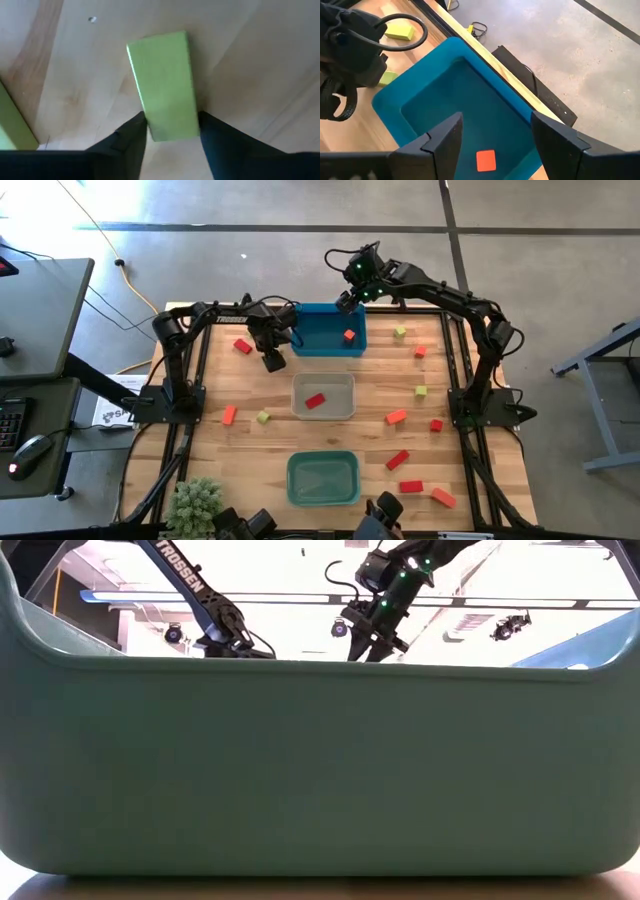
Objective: Sort & place blocks by color
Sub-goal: Put the light green block into the green bin
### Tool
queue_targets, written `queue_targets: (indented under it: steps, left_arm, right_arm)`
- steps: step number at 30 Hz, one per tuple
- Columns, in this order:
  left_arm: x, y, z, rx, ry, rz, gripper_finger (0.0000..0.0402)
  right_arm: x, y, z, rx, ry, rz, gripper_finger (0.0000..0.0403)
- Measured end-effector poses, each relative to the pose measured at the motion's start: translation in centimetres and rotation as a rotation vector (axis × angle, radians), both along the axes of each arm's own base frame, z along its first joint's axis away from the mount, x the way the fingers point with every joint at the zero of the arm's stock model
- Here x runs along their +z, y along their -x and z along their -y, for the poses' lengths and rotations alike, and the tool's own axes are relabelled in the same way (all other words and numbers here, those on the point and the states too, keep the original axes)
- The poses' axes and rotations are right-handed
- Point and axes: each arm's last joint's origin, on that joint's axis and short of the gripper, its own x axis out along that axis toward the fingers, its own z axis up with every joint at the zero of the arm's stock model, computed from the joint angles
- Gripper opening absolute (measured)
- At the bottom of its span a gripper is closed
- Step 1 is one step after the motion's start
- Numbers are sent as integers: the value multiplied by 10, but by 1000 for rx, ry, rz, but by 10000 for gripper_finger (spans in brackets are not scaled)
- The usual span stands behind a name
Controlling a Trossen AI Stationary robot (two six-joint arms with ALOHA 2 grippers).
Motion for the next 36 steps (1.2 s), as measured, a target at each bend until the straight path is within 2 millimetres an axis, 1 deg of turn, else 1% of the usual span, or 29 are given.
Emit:
queue_targets:
  steps: [4, 7, 11, 16, 20, 25, 27, 30, 33, 36]
  left_arm:
    - [1, 0, 0, -16, -7, 1, 97]
    - [3, 1, 0, -30, -14, 6, 96]
    - [13, 1, 2, -35, -34, 39, 96]
    - [41, 5, 8, -40, -77, 98, 96]
    - [65, 8, 19, -54, -112, 149, 96]
    - [99, 9, 39, -91, -169, 238, 96]
    - [112, 8, 51, -107, -187, 291, 96]
    - [129, 6, 70, -138, -183, 375, 96]
    - [142, 3, 91, -177, -174, 445, 96]
    - [151, -1, 113, -225, -168, 487, 96]
  right_arm:
    - [0, -1, -2, 29, -42, 29, 222]
    - [0, -2, -3, 29, -83, 50, 222]
    - [-3, 2, -7, 17, -159, 26, 222]
    - [-1, 11, -19, 17, -259, -29, 222]
    - [5, 14, -35, 19, -304, -52, 222]
    - [14, 15, -59, 34, -338, -73, 222]
    - [17, 15, -69, 43, -347, -77, 222]
    - [17, 12, -80, 66, -360, -100, 222]
    - [15, 11, -91, 77, -388, -150, 222]
    - [12, 13, -101, 92, -415, -213, 222]
